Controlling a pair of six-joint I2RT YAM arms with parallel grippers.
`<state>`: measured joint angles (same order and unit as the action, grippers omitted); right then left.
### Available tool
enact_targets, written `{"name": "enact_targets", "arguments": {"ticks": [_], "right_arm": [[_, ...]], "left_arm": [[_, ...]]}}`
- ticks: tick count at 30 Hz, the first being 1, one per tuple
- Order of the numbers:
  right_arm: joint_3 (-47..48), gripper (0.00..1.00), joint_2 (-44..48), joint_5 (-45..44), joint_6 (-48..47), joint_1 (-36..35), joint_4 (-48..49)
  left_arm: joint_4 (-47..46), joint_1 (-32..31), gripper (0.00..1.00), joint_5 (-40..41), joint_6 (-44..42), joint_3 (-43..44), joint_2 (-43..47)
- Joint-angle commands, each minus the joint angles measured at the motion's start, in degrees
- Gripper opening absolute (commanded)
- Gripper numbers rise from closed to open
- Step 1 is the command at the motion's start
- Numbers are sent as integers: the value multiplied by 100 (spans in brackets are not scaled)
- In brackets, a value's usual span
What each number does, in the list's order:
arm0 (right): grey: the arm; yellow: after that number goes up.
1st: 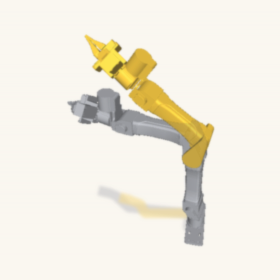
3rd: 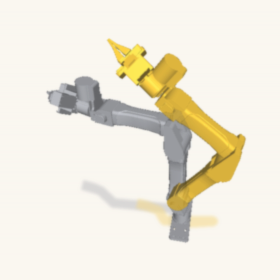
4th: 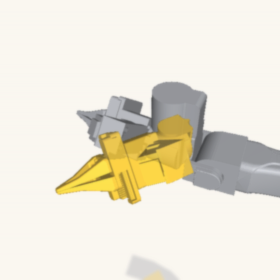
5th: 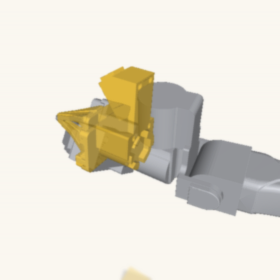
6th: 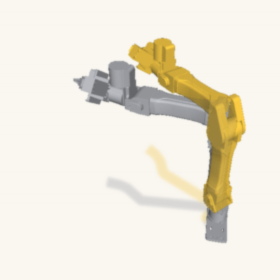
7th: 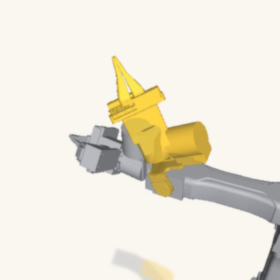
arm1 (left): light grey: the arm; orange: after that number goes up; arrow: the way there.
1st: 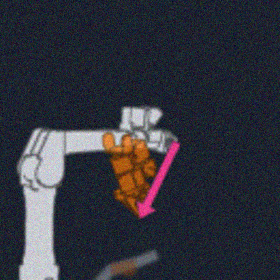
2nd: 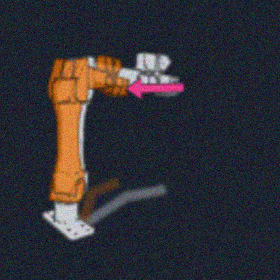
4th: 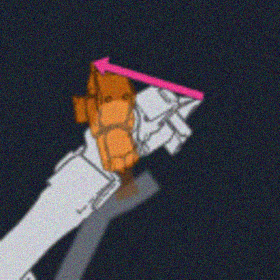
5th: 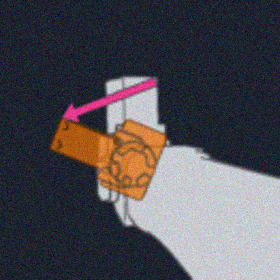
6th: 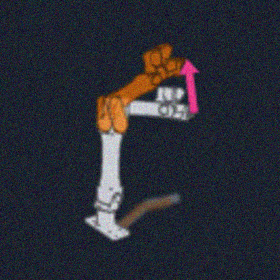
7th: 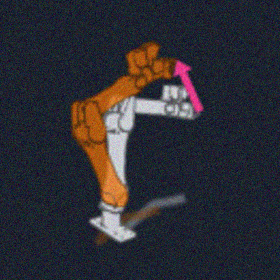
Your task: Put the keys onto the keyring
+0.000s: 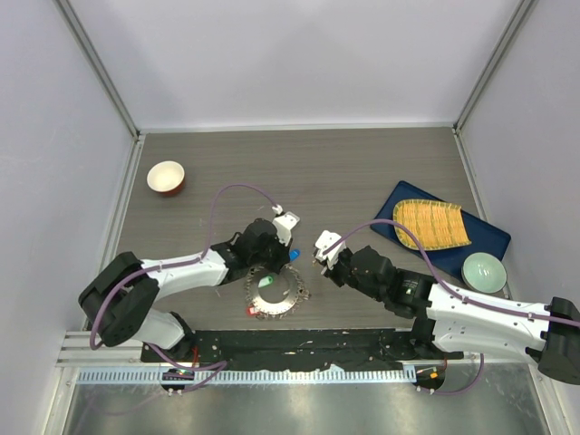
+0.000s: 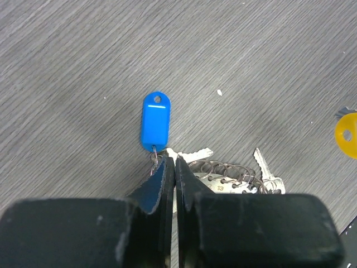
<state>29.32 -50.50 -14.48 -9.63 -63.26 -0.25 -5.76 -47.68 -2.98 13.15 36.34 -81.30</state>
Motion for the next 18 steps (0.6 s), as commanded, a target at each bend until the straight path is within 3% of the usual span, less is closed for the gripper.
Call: {"name": "enact_targets", "arguments": {"ticks": [1, 18], "right_arm": [[4, 1, 40, -108, 84, -28, 227], [-5, 1, 31, -99, 75, -28, 236]], "left_arm": [[435, -39, 7, 52, 30, 295, -62], [1226, -101, 16, 254, -111, 725, -281]]}}
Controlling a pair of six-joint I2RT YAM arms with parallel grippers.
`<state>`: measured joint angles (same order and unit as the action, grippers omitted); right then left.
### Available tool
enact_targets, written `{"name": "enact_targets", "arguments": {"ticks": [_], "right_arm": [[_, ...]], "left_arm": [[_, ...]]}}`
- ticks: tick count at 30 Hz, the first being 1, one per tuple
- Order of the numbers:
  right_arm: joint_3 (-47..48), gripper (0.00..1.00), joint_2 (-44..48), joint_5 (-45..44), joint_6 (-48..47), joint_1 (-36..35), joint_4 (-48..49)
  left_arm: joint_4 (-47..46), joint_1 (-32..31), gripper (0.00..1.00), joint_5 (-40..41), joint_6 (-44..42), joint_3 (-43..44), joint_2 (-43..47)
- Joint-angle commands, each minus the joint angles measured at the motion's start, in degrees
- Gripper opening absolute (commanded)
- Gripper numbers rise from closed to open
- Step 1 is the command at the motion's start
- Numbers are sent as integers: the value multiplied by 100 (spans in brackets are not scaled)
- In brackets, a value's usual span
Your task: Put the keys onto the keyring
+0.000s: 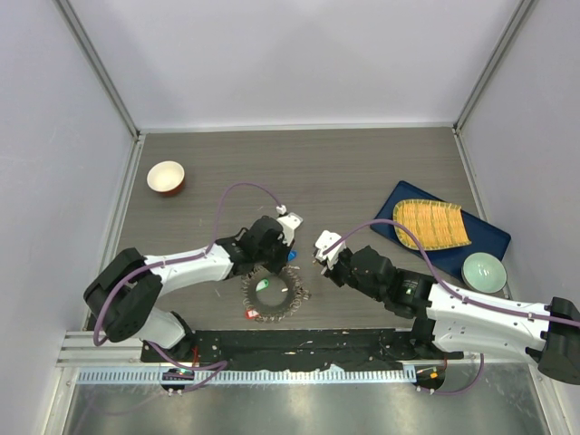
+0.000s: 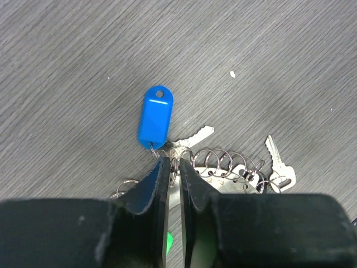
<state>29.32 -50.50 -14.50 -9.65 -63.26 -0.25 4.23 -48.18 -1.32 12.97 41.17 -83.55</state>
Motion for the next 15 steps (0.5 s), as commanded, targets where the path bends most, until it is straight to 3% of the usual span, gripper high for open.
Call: {"name": "enact_targets", "arguments": {"ticks": [1, 15], "right_arm": [[-14, 1, 31, -88, 77, -19, 245], [-41, 1, 49, -97, 95, -28, 245]], "left_arm": [[254, -59, 18, 80, -102, 251, -74], [728, -156, 20, 334, -243, 726, -399]]}}
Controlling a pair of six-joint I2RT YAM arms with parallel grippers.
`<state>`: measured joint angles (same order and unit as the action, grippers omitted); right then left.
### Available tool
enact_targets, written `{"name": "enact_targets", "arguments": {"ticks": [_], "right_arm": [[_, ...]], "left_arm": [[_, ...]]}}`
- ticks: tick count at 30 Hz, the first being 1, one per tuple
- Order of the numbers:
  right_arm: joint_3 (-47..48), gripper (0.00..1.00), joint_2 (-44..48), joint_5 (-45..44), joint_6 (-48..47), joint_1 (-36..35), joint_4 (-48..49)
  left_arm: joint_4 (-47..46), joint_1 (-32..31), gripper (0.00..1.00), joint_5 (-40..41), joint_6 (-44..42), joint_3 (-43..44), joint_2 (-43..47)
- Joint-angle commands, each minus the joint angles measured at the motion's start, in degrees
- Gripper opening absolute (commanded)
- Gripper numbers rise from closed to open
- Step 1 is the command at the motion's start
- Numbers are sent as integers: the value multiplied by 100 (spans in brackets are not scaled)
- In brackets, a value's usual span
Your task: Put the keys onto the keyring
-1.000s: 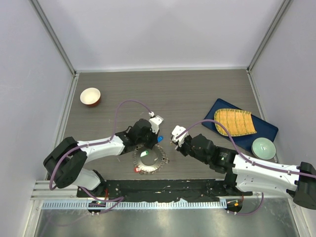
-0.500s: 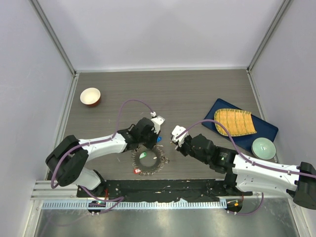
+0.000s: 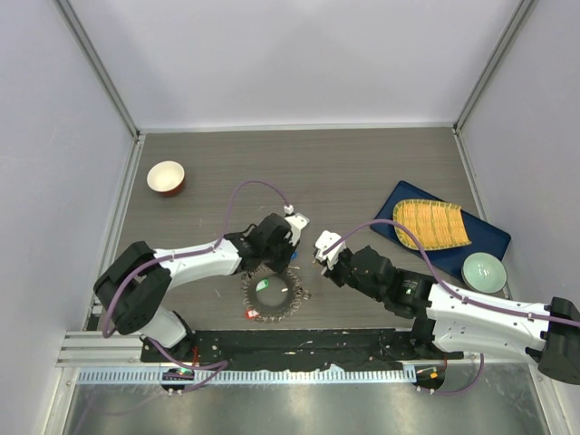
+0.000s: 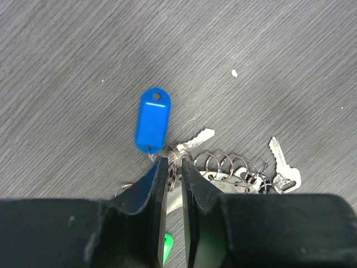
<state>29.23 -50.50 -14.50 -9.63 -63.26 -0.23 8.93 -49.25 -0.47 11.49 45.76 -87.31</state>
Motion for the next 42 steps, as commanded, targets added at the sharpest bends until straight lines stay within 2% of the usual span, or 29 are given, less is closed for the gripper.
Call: {"name": "enact_targets", "arguments": {"ticks": [1, 24, 27, 29, 32, 37, 40, 42], "right_arm": [[-32, 1, 49, -88, 84, -28, 251], [-49, 1, 58, -62, 75, -19, 269], [-41, 1, 58, -44, 75, -28, 260], [-49, 1, 40, -35, 66, -28, 260], [-49, 1, 40, -44, 66, -19, 278], [-67, 1, 49, -53, 66, -28, 278], [-67, 1, 49, -44, 66, -19, 278], [-58, 1, 40, -44, 66, -28, 278]], "left_arm": [[346, -58, 20, 275, -85, 284, -23], [953, -199, 19, 363, -173, 698, -418], [953, -207, 25, 346, -182, 715, -427], [944, -207, 26, 328, -190, 724, -436], [935, -207, 19, 276, -199, 742, -480], [856, -207, 13, 223, -191, 733, -524], [865, -207, 0, 170, -191, 733, -454], [891, -207, 0, 161, -191, 724, -367]]}}
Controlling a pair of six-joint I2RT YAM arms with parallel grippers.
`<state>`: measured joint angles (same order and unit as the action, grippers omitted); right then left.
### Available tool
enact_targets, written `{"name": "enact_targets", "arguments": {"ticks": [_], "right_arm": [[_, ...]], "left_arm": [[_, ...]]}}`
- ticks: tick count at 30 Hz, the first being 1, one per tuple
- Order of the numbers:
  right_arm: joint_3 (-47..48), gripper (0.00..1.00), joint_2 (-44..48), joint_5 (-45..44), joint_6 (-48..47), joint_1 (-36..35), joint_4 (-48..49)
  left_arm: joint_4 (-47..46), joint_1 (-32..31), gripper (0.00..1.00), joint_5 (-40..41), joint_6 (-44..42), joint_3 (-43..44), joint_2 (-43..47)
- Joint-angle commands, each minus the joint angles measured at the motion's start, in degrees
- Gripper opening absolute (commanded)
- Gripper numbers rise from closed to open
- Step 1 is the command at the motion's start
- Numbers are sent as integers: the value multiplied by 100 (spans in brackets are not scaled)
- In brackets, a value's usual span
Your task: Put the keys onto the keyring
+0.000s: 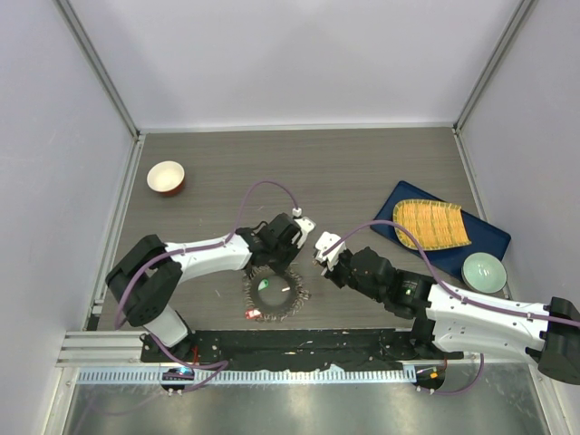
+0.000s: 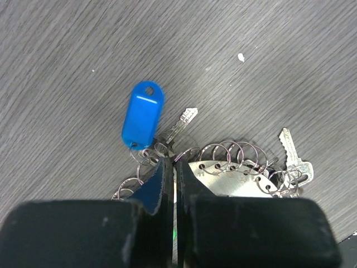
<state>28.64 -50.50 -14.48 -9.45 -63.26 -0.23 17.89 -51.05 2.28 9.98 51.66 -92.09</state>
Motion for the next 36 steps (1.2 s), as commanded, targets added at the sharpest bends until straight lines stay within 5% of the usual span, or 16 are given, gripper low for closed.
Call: {"name": "enact_targets", "arguments": {"ticks": [1, 8, 16, 22, 24, 36], "right_arm": [[1, 1, 49, -29, 49, -28, 278], [1, 1, 58, 7, 49, -19, 278], [1, 1, -12, -28, 110, -28, 287], [-17, 1, 23, -55, 146, -28, 278], [1, 1, 14, -46, 154, -19, 269], [36, 1, 23, -81, 146, -28, 243]], "left_arm": [[-5, -28, 0, -123, -48, 108, 243], [-312, -28, 2, -141, -75, -270, 956], [-427, -256, 4, 167, -93, -367, 465], [-453, -511, 18, 334, -58, -279, 332], [-453, -529, 30, 317, -14, -288, 394], [-418, -512, 38, 703, 153, -121, 649]]}}
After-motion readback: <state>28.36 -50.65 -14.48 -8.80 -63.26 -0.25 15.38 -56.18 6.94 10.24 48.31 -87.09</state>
